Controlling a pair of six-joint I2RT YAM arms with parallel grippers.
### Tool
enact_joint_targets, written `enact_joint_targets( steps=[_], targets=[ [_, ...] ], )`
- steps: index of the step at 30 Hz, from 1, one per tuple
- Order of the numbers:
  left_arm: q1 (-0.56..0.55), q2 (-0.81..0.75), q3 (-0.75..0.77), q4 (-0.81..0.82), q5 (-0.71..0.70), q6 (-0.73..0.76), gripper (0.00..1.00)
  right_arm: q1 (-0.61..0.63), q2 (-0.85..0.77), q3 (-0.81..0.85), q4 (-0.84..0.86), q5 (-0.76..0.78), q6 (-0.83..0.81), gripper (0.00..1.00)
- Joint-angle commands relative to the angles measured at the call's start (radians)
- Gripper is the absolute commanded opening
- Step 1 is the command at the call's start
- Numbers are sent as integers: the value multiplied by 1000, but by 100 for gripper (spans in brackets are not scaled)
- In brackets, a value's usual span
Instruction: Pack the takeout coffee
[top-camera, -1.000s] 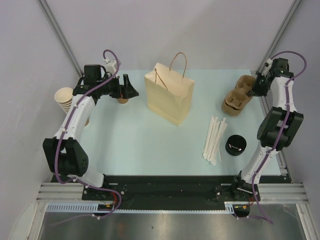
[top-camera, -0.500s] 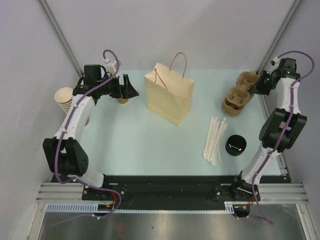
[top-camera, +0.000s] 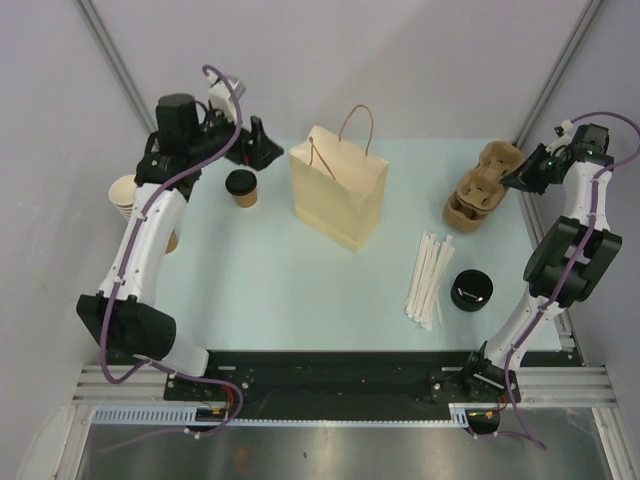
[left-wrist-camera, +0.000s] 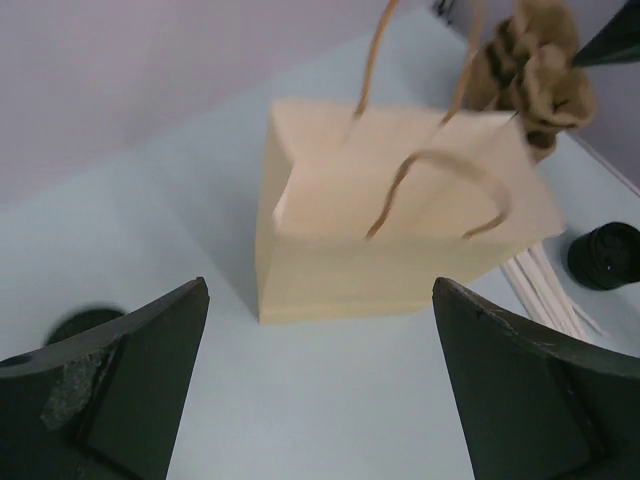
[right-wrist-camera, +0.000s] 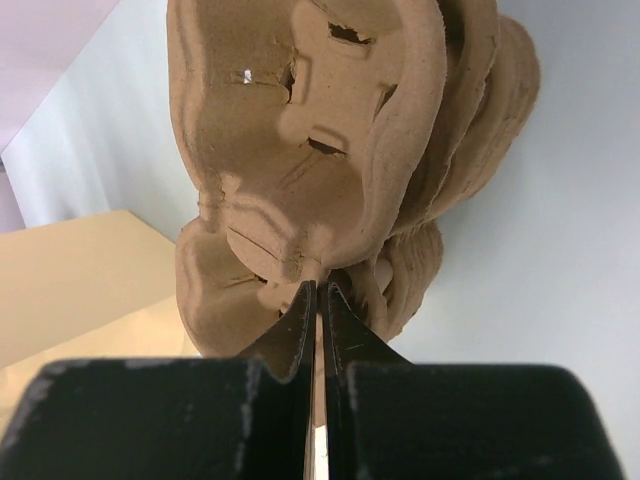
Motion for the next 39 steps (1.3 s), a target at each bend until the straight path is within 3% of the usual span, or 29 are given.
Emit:
enact_joint_targets(
  steps=[1, 4, 7, 14, 19, 23, 28, 31, 34, 39],
  targets=[
    [-186, 70, 306, -12, -75, 165, 99, 1, 6, -11, 31, -48, 18, 0],
    [-364, 214, 523, -90, -123, 213, 99, 1, 2, -14, 38, -70, 23, 0],
    [-458, 299, 660, -109, -146, 211, 99, 0, -15, -16, 61, -93, 28, 0],
    [-495, 357, 668, -27, -123, 99, 100, 0, -87, -14, 118, -201, 38, 0],
    [-495, 301, 665, -89, -121, 145, 99, 9, -187, -50, 173, -304, -16, 0],
    [-495, 241, 650, -139, -152, 202, 100, 58, -271, -42, 91, -298, -142, 0],
    [-495, 169, 620, -173, -183, 242, 100, 228, -431, -51, -24, -210, -345, 0],
    [-495, 153, 620, -194, -181, 257, 99, 378, -525, -80, -54, -55, -475, 0],
    [-495, 150, 613, -224, -163, 271, 94, 551, -607, -109, -65, 77, -563, 0],
    [-510, 161, 610, -285, -129, 300, 83, 667, -658, -116, -91, 133, -615, 0]
  ],
)
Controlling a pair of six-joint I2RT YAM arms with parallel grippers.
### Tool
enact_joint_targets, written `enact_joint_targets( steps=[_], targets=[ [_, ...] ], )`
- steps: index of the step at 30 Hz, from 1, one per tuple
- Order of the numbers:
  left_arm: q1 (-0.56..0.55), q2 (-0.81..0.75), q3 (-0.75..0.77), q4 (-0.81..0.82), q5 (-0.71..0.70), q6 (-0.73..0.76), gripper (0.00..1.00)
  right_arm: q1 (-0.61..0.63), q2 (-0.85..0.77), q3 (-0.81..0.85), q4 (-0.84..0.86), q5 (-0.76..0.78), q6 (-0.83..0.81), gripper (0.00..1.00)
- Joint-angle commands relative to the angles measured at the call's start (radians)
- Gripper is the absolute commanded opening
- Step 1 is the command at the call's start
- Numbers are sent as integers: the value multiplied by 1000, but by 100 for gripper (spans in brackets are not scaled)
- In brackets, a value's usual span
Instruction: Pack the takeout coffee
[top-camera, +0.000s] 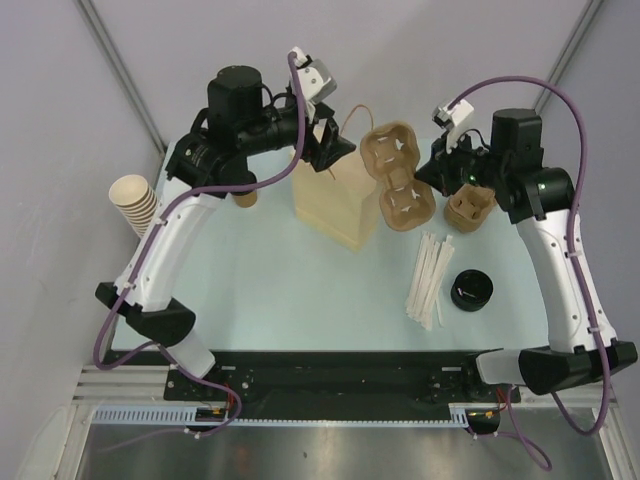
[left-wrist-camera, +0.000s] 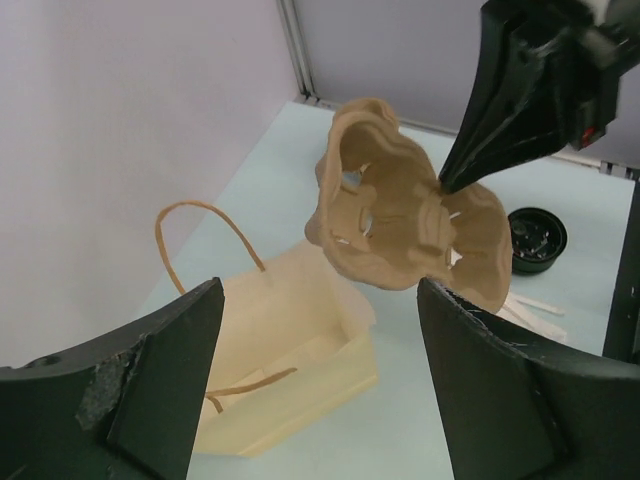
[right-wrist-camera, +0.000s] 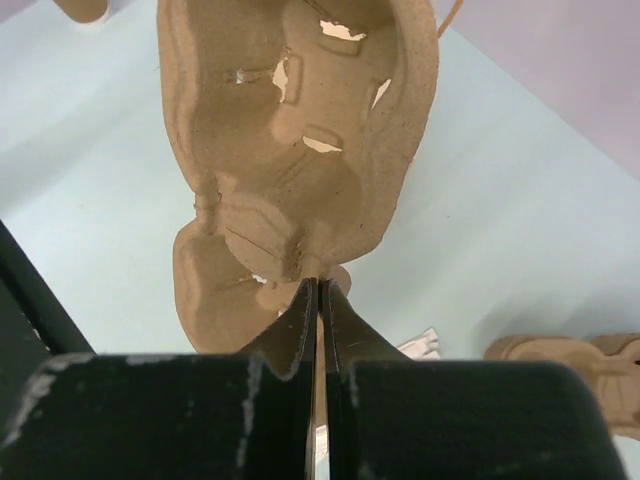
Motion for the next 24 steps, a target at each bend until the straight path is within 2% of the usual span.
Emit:
enact_joint_targets(
  steps=[1, 8, 24],
  targets=[
    [-19, 8, -10, -80, 25, 62, 82, 40, -50, -1, -45, 115, -112, 0],
    [-40, 28, 0, -85, -9, 73, 79, 186, -87, 10, -103, 190, -218, 0],
    [-59, 65, -22, -142, 43, 13, 59, 230, -108, 39, -114, 213, -247, 0]
  ],
)
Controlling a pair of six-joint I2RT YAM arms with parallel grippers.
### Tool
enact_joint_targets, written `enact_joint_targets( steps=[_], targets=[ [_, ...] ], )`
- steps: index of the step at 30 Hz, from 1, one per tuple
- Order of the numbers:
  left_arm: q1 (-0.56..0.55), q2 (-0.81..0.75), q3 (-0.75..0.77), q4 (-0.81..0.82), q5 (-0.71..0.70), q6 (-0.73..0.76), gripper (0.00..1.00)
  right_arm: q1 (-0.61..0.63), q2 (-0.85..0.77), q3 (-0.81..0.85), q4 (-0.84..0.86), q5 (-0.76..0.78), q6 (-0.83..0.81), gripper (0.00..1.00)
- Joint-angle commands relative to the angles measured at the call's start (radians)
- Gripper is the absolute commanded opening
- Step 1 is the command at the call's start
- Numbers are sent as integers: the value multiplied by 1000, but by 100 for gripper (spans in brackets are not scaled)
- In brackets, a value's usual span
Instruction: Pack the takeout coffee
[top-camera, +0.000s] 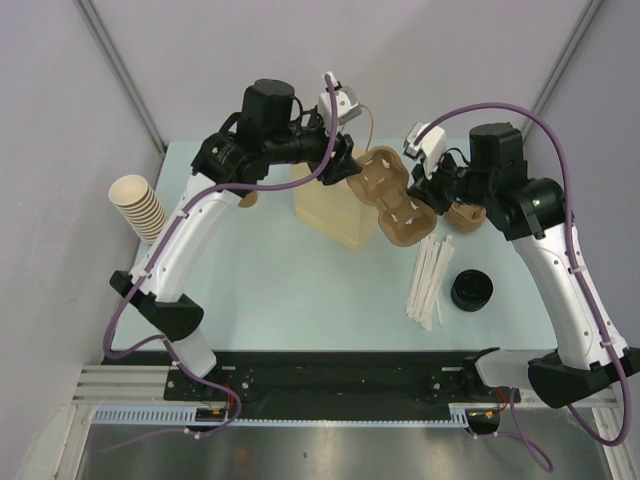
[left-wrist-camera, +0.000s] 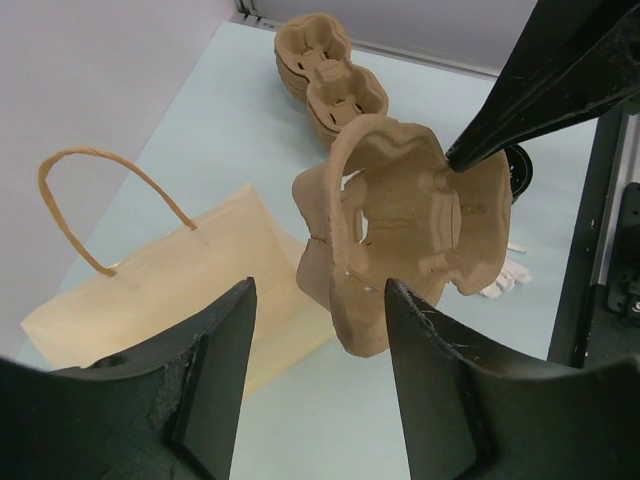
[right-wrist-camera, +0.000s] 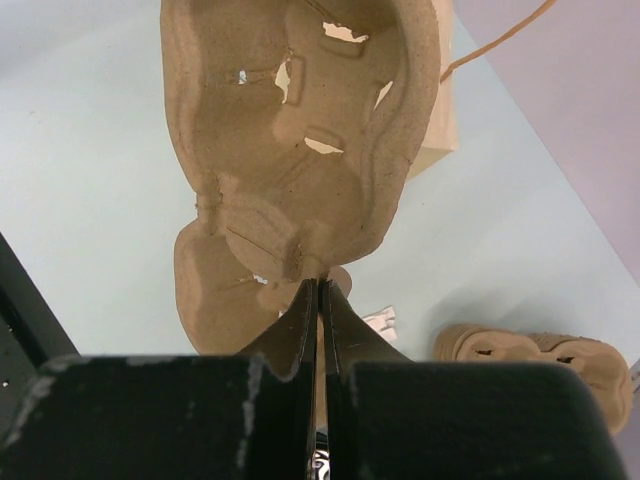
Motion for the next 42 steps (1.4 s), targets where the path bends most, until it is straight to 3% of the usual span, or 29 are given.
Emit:
enact_joint_targets(
  steps=[1, 9, 18, 21, 22, 24, 25, 28, 31, 33, 36, 42],
  targets=[
    [-6, 6, -1, -8, 40, -31, 58, 10, -35, 40, 13, 20, -17, 0],
    [-6, 0, -28, -8, 44, -54, 50, 10, -44, 34, 16, 24, -16, 0],
    [-6, 3, -30, 9, 26, -77, 34, 10, -54, 37, 14, -8, -20, 0],
    [-4, 1, -30, 14, 11, -88, 17, 11, -49, 45, 16, -16, -11, 0],
    [-4, 1, -32, 17, 0, -91, 0, 10, -43, 48, 17, -14, -4, 0],
    [7, -5, -36, 17, -11, -125, 0, -7, -35, 68, 28, -23, 47, 12],
    [16, -11, -42, 18, 4, -143, 0, -50, -26, 79, 30, -40, 62, 35],
    [121, -54, -109, 60, 116, -223, 0, -186, 11, 151, 37, -155, 157, 70],
    [187, -117, -180, 110, 262, -252, 0, -335, 63, 267, 49, -351, 285, 88],
    [201, -186, -225, 153, 345, -249, 0, -441, 127, 341, 80, -451, 351, 92],
    [220, -271, -306, 210, 412, -264, 0, -442, 228, 428, 71, -448, 392, 94],
    [370, -405, -432, 400, 443, -444, 0, -200, 376, 464, 56, -130, 262, 95]
  ],
)
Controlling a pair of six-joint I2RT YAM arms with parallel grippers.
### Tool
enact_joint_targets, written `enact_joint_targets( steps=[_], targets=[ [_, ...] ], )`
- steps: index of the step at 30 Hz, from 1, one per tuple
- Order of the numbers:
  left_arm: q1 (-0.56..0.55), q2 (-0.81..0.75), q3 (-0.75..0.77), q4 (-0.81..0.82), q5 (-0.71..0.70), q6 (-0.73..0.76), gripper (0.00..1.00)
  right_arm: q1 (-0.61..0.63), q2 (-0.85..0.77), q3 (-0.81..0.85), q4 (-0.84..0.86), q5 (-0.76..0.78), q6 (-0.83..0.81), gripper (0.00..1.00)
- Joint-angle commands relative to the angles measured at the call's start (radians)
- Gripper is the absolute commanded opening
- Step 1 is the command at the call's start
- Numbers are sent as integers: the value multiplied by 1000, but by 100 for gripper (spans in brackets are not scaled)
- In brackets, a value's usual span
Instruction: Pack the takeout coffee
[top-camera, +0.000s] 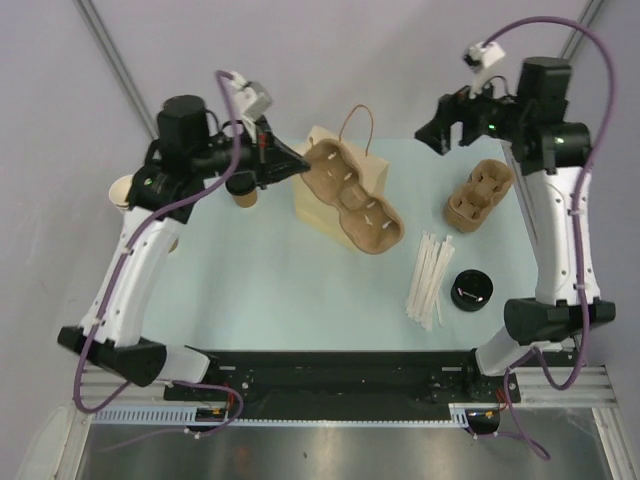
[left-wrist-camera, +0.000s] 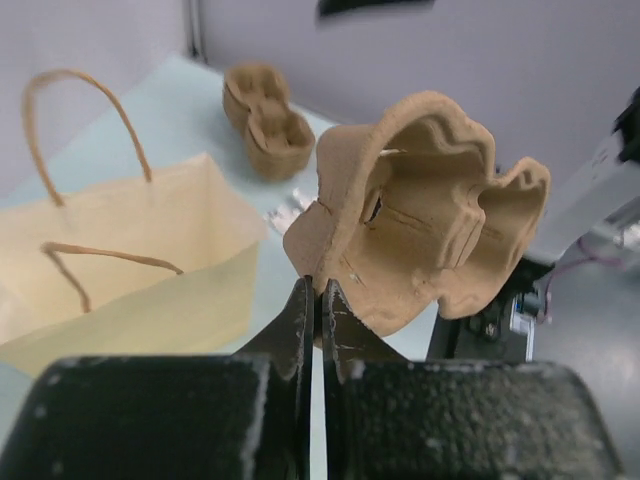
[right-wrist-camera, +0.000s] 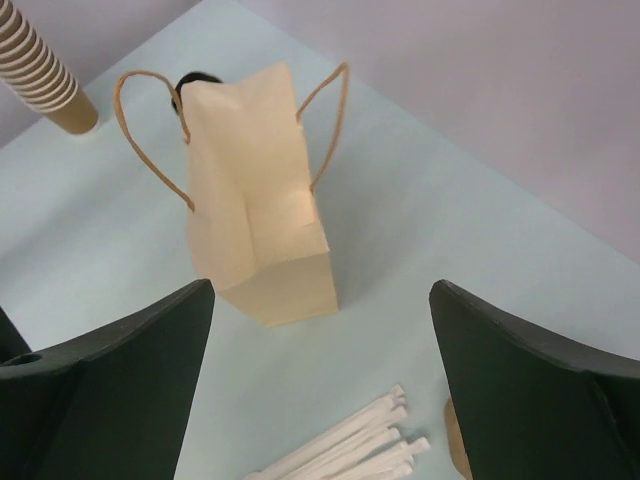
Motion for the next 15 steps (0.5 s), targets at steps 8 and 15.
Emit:
enact_joint_targets(
  steps=[8, 15],
  targets=[
    [353, -186, -107, 300, 101, -330, 0, 280, 257, 63, 0, 333, -105, 92],
    [439, -181, -177, 376, 107, -425, 0, 311, 347, 69, 22, 359, -109, 82]
  ],
)
